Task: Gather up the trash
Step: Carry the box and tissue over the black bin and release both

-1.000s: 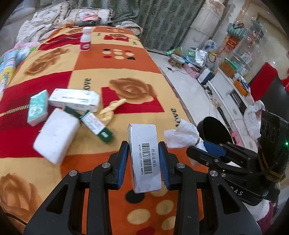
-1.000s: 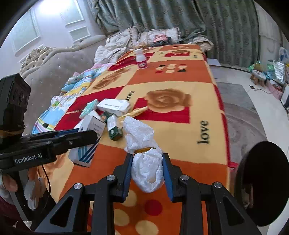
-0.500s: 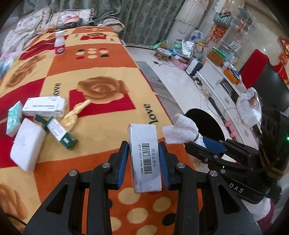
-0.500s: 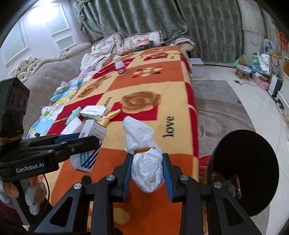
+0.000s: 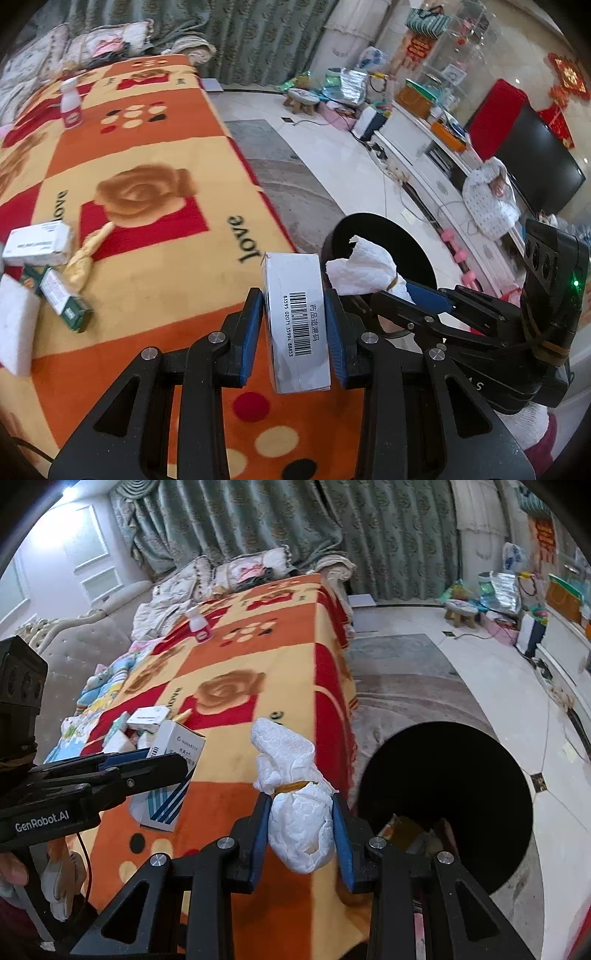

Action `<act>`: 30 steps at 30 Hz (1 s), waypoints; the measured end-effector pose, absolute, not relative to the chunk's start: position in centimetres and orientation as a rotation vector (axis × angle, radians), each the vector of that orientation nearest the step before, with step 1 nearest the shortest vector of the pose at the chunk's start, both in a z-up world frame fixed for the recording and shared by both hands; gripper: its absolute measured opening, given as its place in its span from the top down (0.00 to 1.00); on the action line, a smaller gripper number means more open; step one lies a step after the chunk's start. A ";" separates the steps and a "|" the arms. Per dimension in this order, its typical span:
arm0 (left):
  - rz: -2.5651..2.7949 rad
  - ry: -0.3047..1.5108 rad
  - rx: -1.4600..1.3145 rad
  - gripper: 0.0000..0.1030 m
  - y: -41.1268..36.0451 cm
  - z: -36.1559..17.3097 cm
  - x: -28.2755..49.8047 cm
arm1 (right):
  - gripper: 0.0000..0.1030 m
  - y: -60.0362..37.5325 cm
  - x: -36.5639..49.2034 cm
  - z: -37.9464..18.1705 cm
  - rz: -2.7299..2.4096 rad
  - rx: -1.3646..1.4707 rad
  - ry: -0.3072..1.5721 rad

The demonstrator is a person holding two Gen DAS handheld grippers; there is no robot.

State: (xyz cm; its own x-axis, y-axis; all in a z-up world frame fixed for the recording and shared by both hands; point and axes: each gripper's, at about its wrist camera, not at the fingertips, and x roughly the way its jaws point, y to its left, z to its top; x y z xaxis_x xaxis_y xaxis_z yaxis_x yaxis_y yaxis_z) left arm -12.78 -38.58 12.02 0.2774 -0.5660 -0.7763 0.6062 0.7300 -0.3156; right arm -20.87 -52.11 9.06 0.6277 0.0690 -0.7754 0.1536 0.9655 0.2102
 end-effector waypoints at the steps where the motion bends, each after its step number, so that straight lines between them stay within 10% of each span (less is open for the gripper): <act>1: -0.793 1.023 0.046 0.70 -38.9 12.0 -12.8 | 0.71 -52.4 -21.0 9.0 -0.057 0.271 0.894; 30: -0.956 1.113 -0.047 0.69 -47.7 10.1 -11.0 | 0.70 -61.3 -24.0 7.0 -0.238 0.401 0.905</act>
